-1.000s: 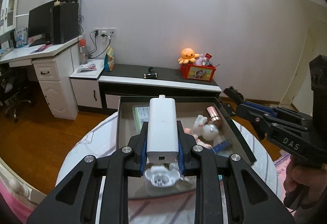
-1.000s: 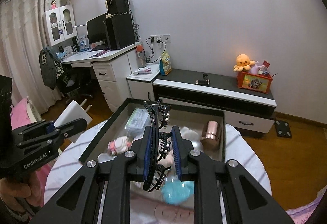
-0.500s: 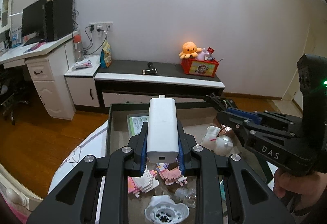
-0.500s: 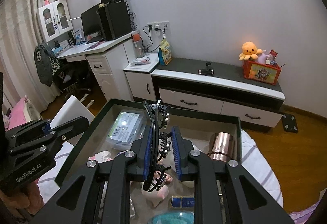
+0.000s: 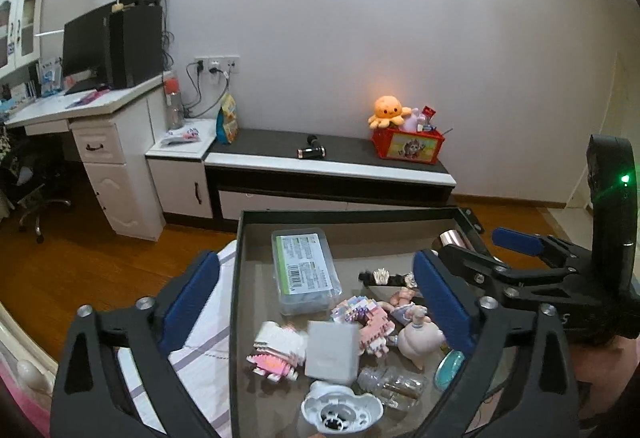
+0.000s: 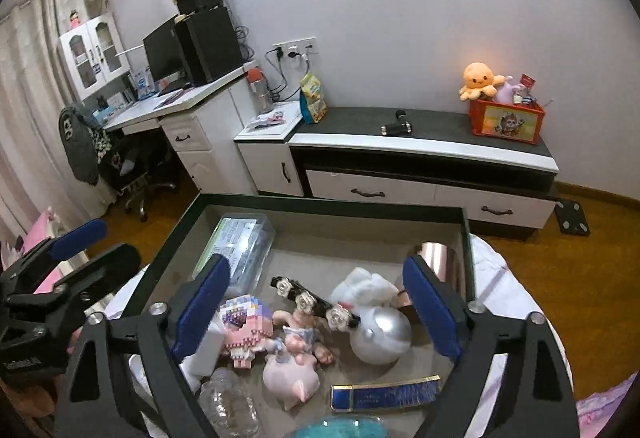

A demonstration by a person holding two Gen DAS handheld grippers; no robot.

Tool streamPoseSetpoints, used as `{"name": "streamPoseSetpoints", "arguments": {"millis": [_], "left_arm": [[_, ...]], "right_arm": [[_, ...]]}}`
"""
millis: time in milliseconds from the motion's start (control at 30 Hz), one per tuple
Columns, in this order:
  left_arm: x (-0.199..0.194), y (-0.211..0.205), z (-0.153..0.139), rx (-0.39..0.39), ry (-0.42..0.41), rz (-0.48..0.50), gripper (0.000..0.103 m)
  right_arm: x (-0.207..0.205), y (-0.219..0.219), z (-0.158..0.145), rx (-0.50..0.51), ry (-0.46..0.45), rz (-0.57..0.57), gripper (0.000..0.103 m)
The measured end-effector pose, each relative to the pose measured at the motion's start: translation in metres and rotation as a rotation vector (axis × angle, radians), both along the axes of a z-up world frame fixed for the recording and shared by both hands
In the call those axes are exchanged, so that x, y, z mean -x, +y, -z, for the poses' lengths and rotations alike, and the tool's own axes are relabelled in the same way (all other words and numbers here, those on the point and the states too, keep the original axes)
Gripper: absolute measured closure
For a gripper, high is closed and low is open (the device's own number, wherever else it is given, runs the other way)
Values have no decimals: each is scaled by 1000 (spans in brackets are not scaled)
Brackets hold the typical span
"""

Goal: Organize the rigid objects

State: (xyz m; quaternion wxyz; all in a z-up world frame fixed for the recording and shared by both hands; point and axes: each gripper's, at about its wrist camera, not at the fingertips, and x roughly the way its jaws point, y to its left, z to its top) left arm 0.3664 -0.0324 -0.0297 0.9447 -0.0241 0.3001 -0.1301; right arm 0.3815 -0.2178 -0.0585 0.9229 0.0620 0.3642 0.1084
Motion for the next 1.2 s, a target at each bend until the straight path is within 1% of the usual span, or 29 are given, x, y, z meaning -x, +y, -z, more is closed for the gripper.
{"name": "streamPoseSetpoints", "arguments": {"millis": [133, 267, 533, 667, 900, 1067, 1200], "left_arm": [[19, 6, -13, 1, -25, -22, 0], [44, 8, -28, -10, -60, -31, 0], [105, 19, -58, -20, -129, -39, 0], [132, 25, -64, -12, -140, -40, 0], [181, 40, -72, 19, -157, -59, 0], [208, 42, -74, 11, -170, -80, 0], [229, 45, -72, 12, -170, -91, 0]], "right_arm": [[15, -3, -12, 14, -16, 42, 0], [34, -5, -29, -6, -40, 56, 0], [95, -3, -61, -5, -111, 99, 0], [128, -2, -72, -16, -133, 126, 0], [191, 1, -88, 5, -190, 152, 0], [223, 4, -92, 16, -221, 174, 0], [246, 8, -87, 26, -228, 188, 0]]}}
